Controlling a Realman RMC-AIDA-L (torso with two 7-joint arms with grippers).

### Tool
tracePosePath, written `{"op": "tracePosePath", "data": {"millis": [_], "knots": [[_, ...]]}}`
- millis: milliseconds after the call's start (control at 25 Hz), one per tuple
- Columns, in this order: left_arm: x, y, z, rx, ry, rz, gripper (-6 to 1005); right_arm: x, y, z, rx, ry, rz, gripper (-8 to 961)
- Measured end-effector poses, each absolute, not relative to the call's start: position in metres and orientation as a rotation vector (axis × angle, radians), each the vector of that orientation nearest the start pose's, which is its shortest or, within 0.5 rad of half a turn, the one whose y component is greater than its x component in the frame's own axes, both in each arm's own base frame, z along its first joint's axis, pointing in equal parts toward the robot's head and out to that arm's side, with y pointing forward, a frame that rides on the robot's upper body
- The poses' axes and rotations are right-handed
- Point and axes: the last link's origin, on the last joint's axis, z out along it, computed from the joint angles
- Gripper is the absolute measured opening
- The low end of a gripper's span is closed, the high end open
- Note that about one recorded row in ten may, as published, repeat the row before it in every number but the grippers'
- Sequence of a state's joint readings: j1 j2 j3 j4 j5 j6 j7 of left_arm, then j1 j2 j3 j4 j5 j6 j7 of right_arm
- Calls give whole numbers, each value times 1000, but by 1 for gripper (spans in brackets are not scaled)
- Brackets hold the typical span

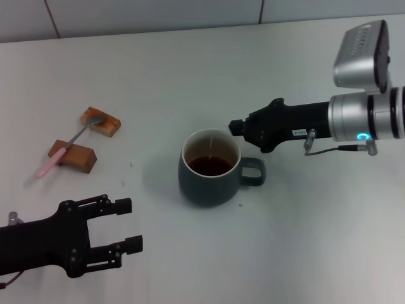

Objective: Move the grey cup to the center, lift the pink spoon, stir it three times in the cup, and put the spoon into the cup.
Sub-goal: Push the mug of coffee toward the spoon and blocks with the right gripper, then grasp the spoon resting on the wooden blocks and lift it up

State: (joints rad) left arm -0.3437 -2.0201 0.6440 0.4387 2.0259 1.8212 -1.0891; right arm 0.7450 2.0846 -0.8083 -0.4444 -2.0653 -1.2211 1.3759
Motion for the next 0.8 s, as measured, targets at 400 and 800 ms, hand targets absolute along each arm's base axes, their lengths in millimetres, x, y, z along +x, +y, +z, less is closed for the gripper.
{"op": "tracePosePath", "data": {"millis": [400,800], "knots": [[-311,231,-4,-2804,-630,-932,739,252,363,-25,-2739,534,443,0],[-310,236,-2,-2780,-618,-940,738,267,331,-2,-2772,513,503,0]]}}
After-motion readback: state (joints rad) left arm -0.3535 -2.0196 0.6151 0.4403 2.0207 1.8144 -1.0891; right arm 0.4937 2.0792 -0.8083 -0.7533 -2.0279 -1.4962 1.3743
